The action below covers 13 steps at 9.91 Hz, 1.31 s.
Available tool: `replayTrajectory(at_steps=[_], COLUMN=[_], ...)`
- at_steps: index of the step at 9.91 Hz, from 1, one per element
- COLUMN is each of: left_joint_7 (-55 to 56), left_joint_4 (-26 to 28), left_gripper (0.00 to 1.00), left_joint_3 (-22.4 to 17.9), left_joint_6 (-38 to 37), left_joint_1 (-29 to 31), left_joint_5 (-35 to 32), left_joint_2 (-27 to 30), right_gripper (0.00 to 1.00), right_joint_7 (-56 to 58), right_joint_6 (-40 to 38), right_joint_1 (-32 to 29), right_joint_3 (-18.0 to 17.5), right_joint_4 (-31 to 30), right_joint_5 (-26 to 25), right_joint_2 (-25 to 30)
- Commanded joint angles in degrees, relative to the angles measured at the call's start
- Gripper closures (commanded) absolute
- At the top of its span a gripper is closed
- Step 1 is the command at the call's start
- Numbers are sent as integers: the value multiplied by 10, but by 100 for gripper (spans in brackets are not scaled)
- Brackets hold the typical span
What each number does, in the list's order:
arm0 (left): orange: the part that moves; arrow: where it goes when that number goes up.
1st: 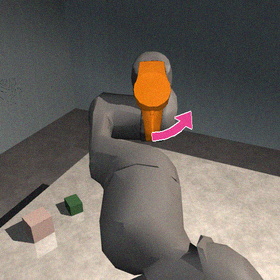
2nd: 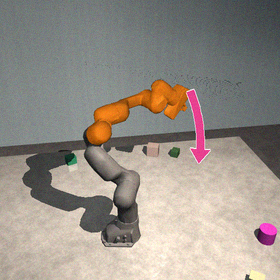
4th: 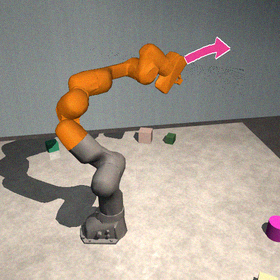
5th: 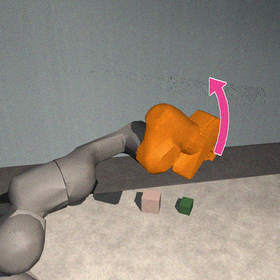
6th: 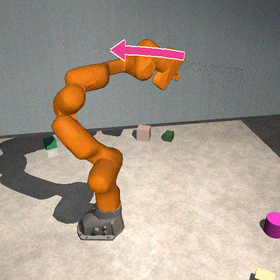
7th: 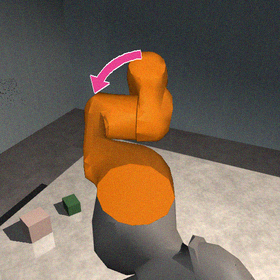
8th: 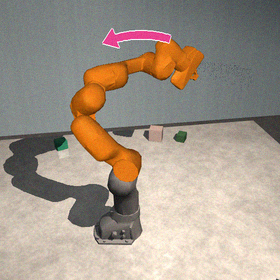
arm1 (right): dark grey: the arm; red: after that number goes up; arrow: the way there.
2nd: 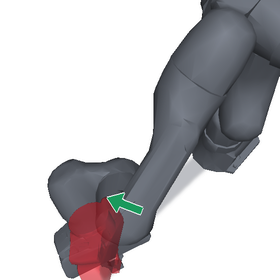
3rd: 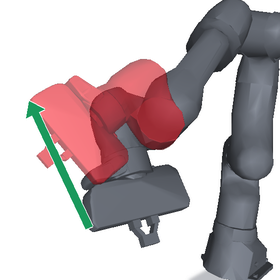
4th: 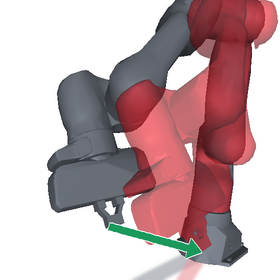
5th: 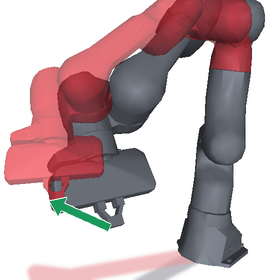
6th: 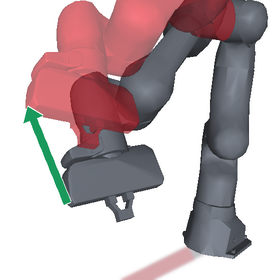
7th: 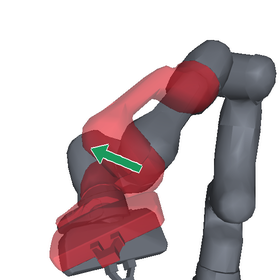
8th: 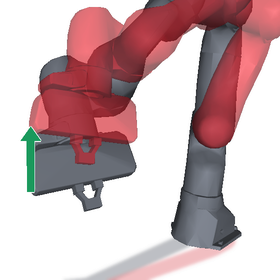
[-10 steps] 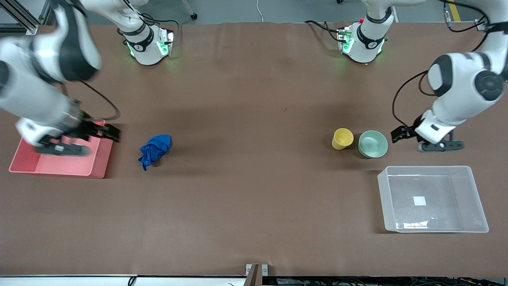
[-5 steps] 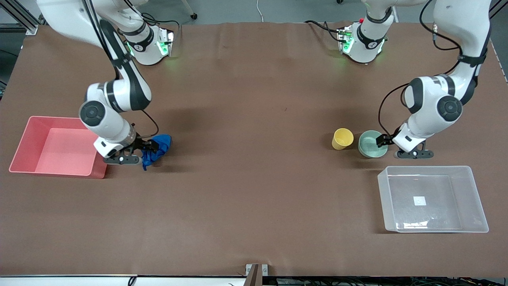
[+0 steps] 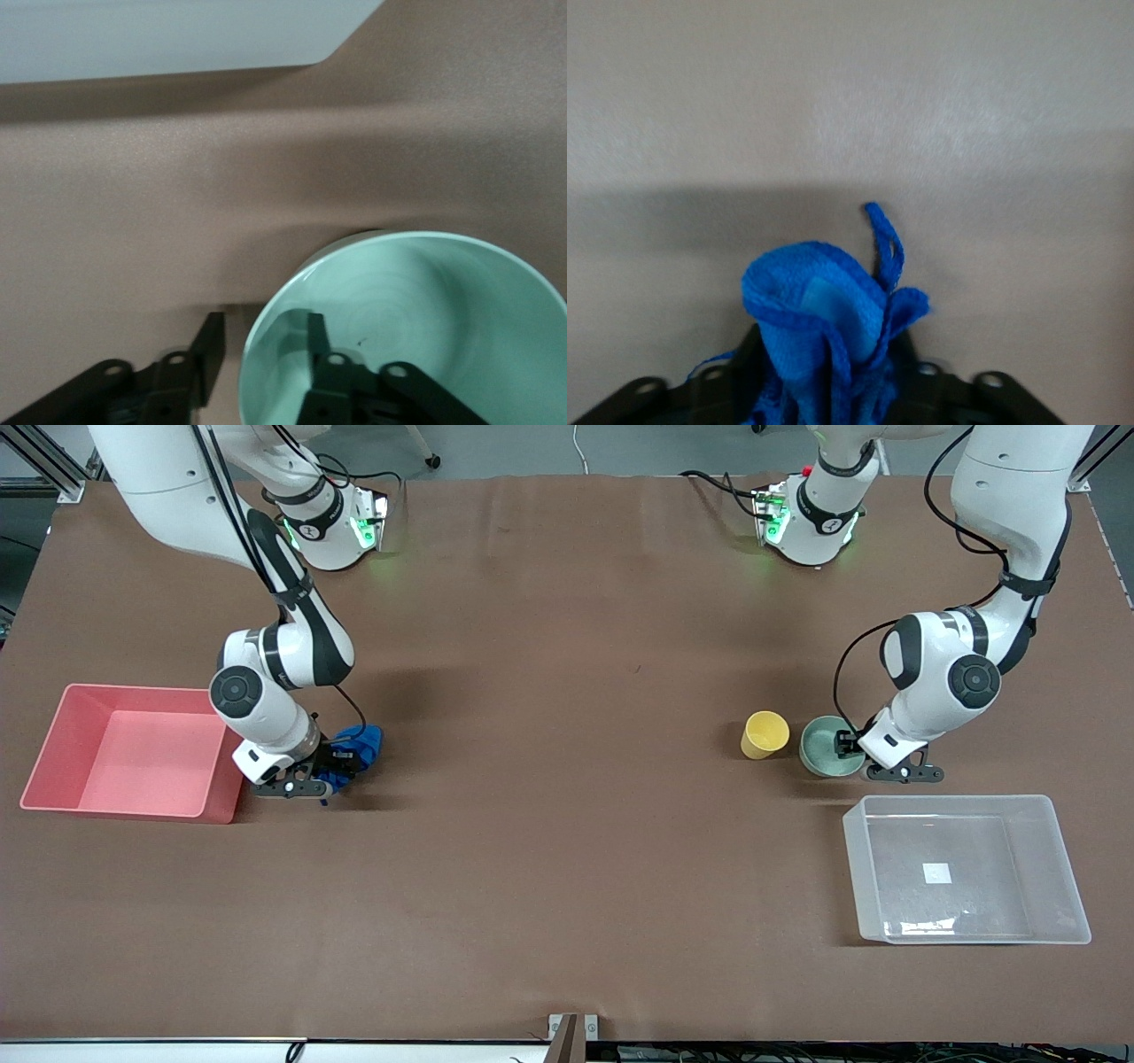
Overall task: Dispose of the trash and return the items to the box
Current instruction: 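Grasp the blue cloth with the right gripper while the left gripper grasps the bowl, then drop the cloth into the pink bin while the left gripper carries the bowl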
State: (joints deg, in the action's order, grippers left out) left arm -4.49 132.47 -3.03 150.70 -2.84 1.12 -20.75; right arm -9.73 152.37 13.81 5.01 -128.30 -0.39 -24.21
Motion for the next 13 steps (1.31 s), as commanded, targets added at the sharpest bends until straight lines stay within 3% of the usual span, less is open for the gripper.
replayTrajectory(at_steps=[1, 2, 4, 6, 9, 12, 13], left_joint_7=[-14, -16, -24, -30, -88, -121, -126], left_joint_4=[22, 29, 24, -47, -218, -458, -502], left_gripper=[100, 100, 100, 100, 100, 100, 100], left_joint_3=[5, 5, 5, 5, -8, -50, -54], left_joint_6=[14, 14, -6, -116, -217, -294, -296], left_joint_1=[6, 6, 6, 5, 7, 12, 16], left_joint_5=[13, 15, 14, 15, 76, 98, 110], left_joint_2=[8, 25, 65, 87, 35, -115, -162], right_gripper=[99, 99, 99, 99, 99, 99, 98], right_joint_7=[-20, -21, -35, 19, 239, 362, 371], right_joint_6=[-24, -54, -253, -331, -300, -194, -139], right_joint_1=[4, 3, 1, -51, -202, -301, -318], right_joint_3=[1, 1, 3, 15, 15, 15, 14], right_joint_4=[-3, 18, 128, 200, 196, 130, 99], right_joint_5=[3, 5, 9, -7, -15, -15, -15], right_joint_2=[8, 13, 49, 78, 83, 71, 53])
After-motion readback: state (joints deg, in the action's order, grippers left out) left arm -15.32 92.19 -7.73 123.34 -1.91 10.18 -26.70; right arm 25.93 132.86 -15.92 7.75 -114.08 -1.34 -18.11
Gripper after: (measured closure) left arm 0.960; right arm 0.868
